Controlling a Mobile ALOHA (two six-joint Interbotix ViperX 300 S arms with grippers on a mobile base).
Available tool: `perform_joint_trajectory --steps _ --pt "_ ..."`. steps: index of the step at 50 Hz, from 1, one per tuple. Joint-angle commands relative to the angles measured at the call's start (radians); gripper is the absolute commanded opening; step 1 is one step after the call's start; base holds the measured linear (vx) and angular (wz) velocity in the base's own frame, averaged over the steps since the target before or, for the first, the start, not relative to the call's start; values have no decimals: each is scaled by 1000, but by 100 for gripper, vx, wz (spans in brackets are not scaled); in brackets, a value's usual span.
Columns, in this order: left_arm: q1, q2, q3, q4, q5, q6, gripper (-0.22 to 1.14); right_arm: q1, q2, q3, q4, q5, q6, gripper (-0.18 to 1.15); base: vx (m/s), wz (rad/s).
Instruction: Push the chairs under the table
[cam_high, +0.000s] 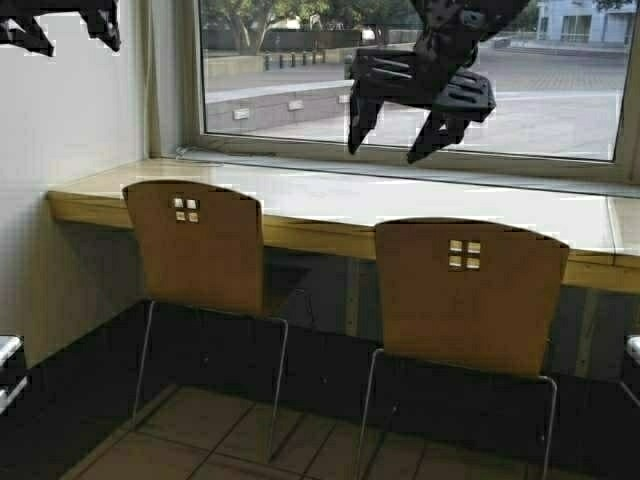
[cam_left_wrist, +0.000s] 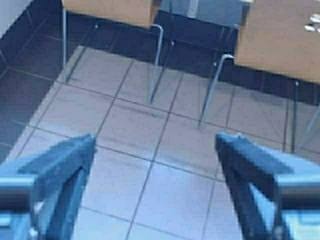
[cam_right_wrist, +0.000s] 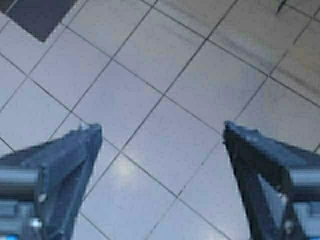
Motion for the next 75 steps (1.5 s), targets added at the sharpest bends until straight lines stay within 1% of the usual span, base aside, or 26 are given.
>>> perform_joint_trajectory --steps 1,12,28,44,63,75 --pt "3 -5 -15 2 -3 -11 101 3 -9 -18 -12 5 -2 104 -29 -11" --pt "2 -5 -20 2 9 -66 101 3 -11 -12 -29 18 0 104 -27 -11" --pt "2 -2 -40 2 9 -64 101 3 12 -38 -31 23 5 104 -29 -16" --pt "2 -5 -31 2 9 -69 101 3 11 -55 -23 57 6 104 -24 -15" --pt "2 26 -35 2 9 -74 101 3 25 -29 -17 61 8 104 -9 -17" --pt "2 34 -34 2 9 -74 101 3 78 -60 -14 61 8 104 -5 -26"
